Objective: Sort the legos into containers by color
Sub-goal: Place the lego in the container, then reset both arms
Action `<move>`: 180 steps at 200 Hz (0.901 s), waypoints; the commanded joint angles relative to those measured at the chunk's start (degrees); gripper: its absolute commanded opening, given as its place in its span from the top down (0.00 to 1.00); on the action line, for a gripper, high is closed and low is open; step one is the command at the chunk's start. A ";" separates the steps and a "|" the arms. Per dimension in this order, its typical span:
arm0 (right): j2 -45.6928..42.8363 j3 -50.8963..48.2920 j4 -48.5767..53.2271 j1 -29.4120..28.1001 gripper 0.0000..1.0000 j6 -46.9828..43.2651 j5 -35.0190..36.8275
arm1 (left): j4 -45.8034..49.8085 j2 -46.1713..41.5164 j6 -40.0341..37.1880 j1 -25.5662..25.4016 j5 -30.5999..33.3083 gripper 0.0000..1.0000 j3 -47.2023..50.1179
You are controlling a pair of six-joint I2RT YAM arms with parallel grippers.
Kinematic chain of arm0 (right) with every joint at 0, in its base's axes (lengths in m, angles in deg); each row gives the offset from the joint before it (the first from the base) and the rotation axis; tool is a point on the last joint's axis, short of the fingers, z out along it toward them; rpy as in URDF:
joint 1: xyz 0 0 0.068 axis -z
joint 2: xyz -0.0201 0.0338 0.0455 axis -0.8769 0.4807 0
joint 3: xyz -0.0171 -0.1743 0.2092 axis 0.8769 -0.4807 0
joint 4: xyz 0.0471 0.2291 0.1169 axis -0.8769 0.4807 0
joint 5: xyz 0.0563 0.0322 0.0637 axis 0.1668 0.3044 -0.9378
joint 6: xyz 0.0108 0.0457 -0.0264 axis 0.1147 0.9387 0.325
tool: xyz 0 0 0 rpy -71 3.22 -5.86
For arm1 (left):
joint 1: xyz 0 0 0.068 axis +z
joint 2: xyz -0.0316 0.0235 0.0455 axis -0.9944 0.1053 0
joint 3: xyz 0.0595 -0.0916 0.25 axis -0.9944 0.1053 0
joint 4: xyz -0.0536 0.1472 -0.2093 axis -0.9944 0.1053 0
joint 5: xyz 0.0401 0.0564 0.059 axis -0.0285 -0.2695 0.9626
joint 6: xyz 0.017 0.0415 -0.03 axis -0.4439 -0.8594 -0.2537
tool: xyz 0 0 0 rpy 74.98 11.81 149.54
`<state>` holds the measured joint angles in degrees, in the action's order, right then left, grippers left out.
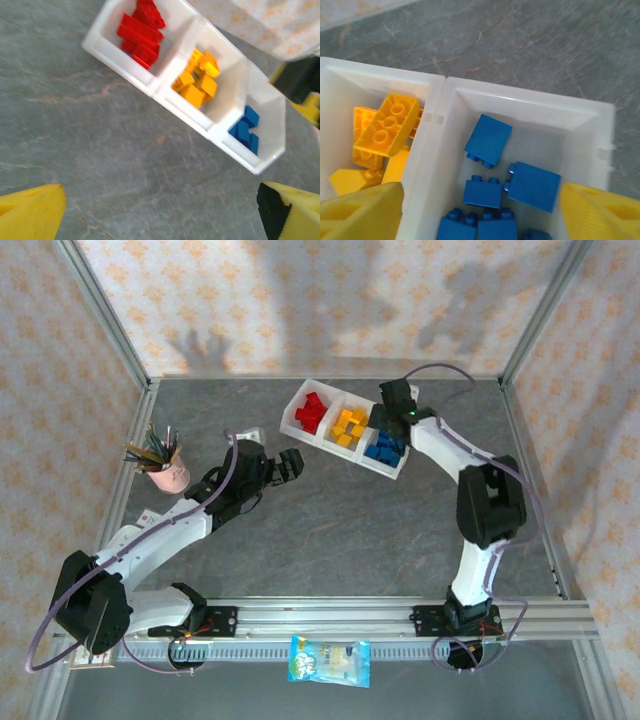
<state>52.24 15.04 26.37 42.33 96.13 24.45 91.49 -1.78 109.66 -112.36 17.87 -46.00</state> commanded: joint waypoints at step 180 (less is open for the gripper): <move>-20.01 -60.37 -74.50 19.91 0.00 -13.83 -0.14 | -71.62 16.37 -34.51 28.45 11.23 0.01 30.37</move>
<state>32.83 -42.68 -35.24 61.74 87.80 32.43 38.99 10.51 80.37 -84.16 34.50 -16.60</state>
